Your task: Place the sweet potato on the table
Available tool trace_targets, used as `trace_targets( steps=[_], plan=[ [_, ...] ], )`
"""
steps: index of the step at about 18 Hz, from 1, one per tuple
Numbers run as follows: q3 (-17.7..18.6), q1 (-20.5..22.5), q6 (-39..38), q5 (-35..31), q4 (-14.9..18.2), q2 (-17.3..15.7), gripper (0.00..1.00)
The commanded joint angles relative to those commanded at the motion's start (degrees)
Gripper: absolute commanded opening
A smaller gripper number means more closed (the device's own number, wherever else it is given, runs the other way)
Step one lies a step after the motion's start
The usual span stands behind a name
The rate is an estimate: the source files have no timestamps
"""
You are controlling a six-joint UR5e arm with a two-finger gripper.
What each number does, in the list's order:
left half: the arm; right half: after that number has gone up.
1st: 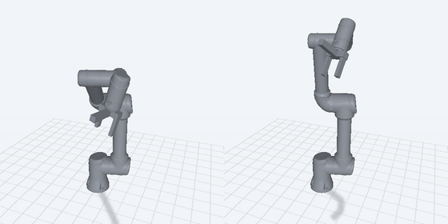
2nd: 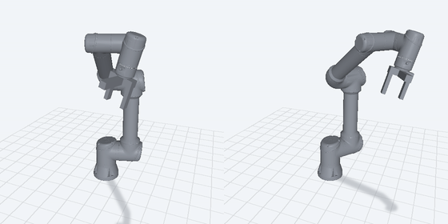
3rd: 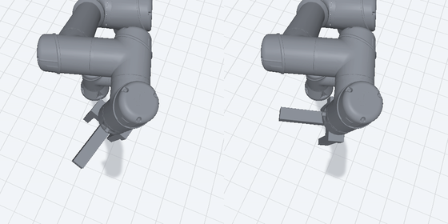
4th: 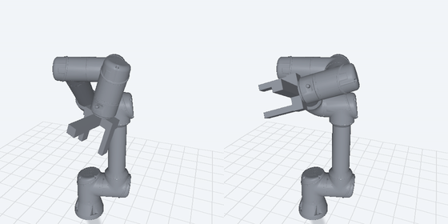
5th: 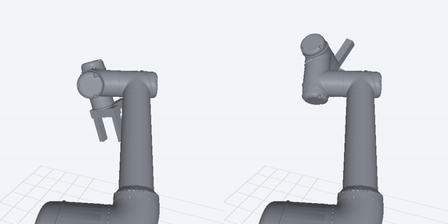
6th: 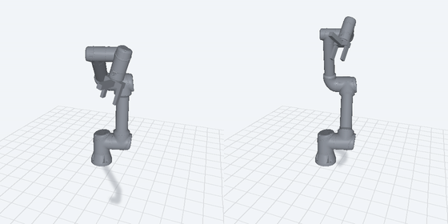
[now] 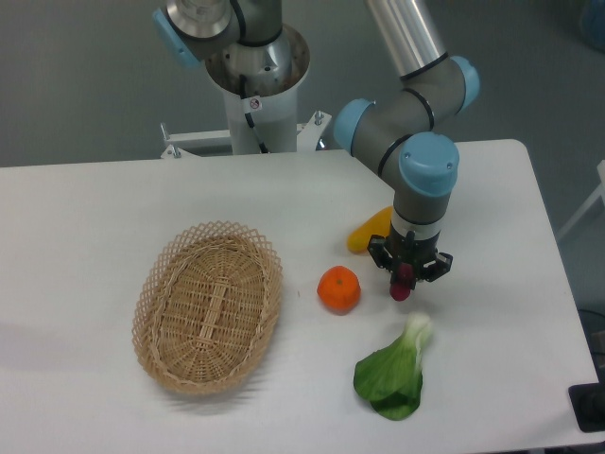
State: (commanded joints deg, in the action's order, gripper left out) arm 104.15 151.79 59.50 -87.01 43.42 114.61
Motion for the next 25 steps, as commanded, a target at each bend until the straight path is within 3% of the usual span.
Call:
trace_targets(
  steps=[2, 4, 7, 11, 16, 19, 21, 25],
  plan=[
    [-0.35, 0.00, 0.00, 0.00, 0.00, 0.00, 0.57],
    [-0.79, 0.00, -0.09, -0.09, 0.00, -0.26, 1.00],
    [-1.40, -0.09, -0.35, -0.09, 0.09, -0.79, 1.00],
    [-2.98, -0.09, 0.00, -0.09, 0.09, -3.95, 1.00],
    [-11.76, 0.00, 0.35, -0.26, 0.70, -4.48, 1.00],
    [-13.71, 1.57, 8.75, -0.18, 1.93, -5.97, 1.00],
    [-14.58, 4.29, 16.40, -0.26, 5.16, -7.72, 1.00],
    [-20.11, 7.55, 26.43, -0.18, 18.52, -8.96, 1.00]
  ],
)
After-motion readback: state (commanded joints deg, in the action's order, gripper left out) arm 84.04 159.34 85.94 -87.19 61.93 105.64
